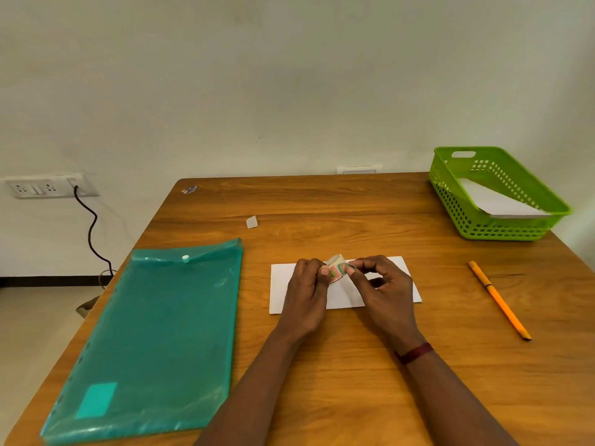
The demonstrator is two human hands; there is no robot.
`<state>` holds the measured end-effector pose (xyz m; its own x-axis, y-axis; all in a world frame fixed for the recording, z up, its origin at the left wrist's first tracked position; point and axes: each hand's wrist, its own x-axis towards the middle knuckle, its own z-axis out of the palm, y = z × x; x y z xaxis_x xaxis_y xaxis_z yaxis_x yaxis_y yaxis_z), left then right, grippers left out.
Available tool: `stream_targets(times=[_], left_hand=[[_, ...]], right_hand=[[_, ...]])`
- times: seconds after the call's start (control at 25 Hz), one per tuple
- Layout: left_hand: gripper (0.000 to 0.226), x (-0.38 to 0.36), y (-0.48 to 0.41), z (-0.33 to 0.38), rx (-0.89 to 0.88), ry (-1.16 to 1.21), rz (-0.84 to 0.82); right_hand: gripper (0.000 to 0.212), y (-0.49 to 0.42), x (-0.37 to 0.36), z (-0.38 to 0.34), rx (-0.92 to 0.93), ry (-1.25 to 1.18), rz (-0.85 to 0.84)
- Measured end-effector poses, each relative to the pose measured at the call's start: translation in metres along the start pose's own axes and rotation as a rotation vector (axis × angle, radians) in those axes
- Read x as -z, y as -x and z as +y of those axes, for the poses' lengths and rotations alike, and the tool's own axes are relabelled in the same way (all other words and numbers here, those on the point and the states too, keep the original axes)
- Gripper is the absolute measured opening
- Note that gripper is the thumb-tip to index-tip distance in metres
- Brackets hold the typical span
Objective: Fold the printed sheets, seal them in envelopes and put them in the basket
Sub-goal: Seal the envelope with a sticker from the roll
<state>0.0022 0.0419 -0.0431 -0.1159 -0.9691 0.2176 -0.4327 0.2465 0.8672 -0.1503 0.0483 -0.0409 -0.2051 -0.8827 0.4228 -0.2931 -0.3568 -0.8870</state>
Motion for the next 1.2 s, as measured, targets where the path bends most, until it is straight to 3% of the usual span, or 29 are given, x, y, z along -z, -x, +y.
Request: stream_targets(times=[0.2, 0.32, 0.4, 0.48, 0.64, 0.8, 1.2], left_hand=[[0.026, 0.002, -0.003, -0.001, 0.065, 0.123, 0.031], [0.028, 0.003, -0.007, -0.002, 0.153, 0.333, 0.054], [0.026, 0.007, -0.013, -0.001, 0.165, 0.333, 0.088], [0.02, 0.016, -0.022, 0.003, 0.17, 0.239, 0.162], [0.021, 0.045, -0.043, -0.005, 0.191, -0.215, 0.333], [0.025, 0.066, -0.054, -0.019, 0.241, -0.457, 0.387], [0.034, 0.072, -0.063, -0.03, 0.307, -0.532, 0.341]], right_hand=[[0.011, -0.001, 0.0, 0.004, -0.088, -0.075, 0.011], [0.014, -0.003, 0.001, 0.007, -0.081, -0.034, 0.015], [0.015, -0.004, 0.001, 0.008, -0.06, -0.007, 0.022], [0.017, -0.003, 0.001, 0.006, -0.054, 0.014, 0.029], [0.024, 0.001, 0.0, 0.004, -0.037, 0.096, 0.013], [0.027, 0.002, 0.0, 0.002, -0.081, 0.122, 0.014], [0.016, 0.003, -0.001, 0.003, 0.032, 0.263, -0.002]])
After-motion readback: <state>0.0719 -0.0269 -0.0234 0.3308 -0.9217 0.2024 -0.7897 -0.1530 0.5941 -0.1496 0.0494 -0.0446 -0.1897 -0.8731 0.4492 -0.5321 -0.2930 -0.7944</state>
